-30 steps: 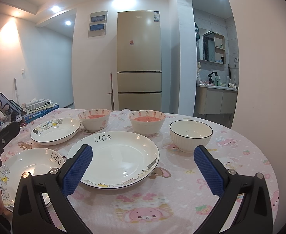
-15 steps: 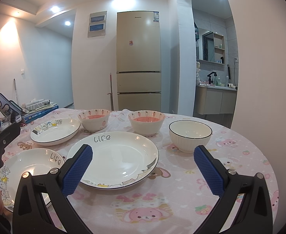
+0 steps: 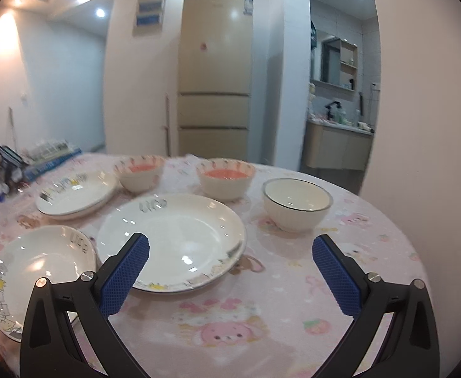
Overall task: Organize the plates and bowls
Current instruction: 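Move both grippers toward the rim of the large white 'life' plate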
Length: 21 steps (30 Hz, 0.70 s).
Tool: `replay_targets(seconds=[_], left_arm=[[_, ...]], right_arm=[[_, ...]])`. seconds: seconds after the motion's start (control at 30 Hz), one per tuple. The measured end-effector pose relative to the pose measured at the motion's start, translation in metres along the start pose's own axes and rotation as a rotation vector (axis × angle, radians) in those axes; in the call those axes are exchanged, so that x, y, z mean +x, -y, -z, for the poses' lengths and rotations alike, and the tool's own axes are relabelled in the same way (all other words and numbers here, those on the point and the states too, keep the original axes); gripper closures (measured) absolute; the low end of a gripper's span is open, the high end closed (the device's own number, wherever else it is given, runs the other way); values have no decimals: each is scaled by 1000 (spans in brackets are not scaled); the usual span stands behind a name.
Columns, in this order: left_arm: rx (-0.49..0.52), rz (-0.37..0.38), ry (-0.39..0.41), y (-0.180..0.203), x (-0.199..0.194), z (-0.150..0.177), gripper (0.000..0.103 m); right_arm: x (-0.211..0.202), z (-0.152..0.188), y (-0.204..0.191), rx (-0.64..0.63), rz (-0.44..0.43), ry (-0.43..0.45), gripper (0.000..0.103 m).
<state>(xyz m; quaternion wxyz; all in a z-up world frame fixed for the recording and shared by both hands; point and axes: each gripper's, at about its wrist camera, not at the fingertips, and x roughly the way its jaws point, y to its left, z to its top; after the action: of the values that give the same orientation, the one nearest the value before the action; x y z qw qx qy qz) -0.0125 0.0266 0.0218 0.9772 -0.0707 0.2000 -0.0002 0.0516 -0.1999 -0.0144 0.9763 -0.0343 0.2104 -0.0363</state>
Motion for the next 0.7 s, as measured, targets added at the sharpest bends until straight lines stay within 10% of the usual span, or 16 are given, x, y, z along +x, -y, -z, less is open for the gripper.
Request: replay_targets(seconds=[0.13,0.33,0.7], left_arm=[[-29,-23,-137,-5,-8,-25,0],[-100,-43,-221,-1,-13,-40,0],[-109,-112,-208,-11,-4,-47,0]], right_arm=[[-14,-23,-4,-17,156,-87,0],[-35,-39,10,141,41,-143,0],[-19,-33,-1,108,123,-193,0]])
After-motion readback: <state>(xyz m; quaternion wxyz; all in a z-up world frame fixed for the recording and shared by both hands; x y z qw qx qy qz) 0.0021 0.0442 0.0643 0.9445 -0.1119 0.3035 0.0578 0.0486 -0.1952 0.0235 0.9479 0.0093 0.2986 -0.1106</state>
